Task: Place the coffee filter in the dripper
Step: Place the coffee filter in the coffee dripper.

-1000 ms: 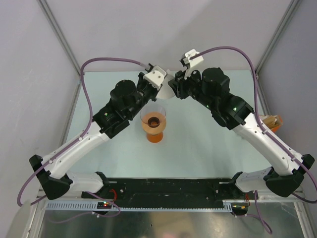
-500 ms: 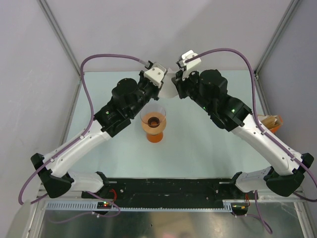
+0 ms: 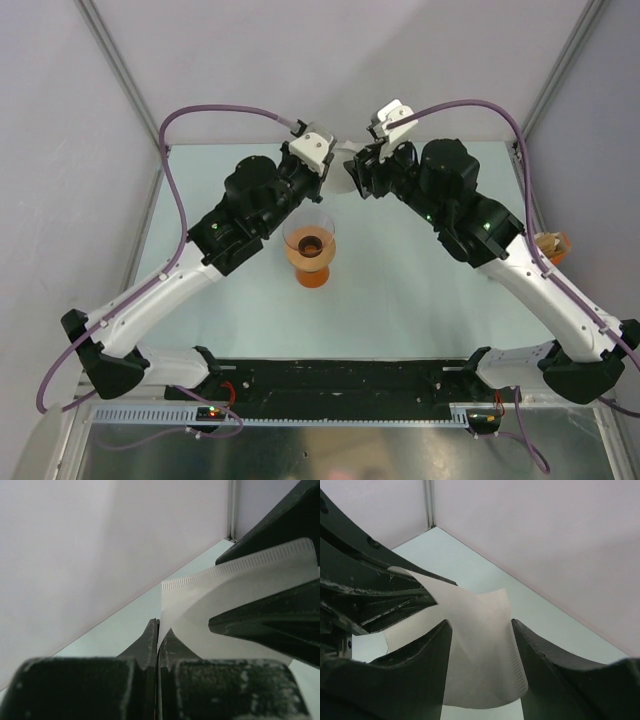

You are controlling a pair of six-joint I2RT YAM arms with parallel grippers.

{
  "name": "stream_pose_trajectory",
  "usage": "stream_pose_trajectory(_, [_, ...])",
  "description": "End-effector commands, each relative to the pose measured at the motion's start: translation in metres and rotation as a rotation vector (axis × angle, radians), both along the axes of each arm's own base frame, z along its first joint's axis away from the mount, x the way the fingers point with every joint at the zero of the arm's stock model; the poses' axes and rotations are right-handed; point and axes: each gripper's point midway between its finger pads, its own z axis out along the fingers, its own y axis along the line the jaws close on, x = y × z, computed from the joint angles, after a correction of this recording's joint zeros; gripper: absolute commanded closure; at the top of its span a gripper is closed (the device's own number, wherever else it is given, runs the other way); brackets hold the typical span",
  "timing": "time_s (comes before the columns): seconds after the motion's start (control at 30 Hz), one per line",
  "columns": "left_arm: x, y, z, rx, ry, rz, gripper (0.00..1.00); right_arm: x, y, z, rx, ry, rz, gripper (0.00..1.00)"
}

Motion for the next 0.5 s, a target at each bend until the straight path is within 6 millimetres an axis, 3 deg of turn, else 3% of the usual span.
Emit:
stream_pose_trajectory(0.0, [-0.006, -0.002, 0.027, -0.08, -0.017, -0.018, 1.0, 0.0, -0.003, 0.007, -0.026, -0.043, -0.01, 0.46])
stream_pose_trajectory(0.17, [-0.006, -0.004, 0.028, -0.083, -0.016, -0.024, 1.0, 0.005, 0.0, 0.003, -0.046, -0.027, -0.022, 0.58])
stream_pose_trajectory(0.37, [-0.006, -0.011, 0.026, -0.09, -0.001, -0.044, 1.0, 0.009, 0.007, 0.009, -0.026, -0.03, -0.022, 0.81])
stream_pose_trajectory(0.47, [-0.006, -0.012, 0.023, -0.086, 0.015, -0.052, 0.95, 0.012, 0.009, 0.014, -0.012, -0.031, -0.032, 0.95])
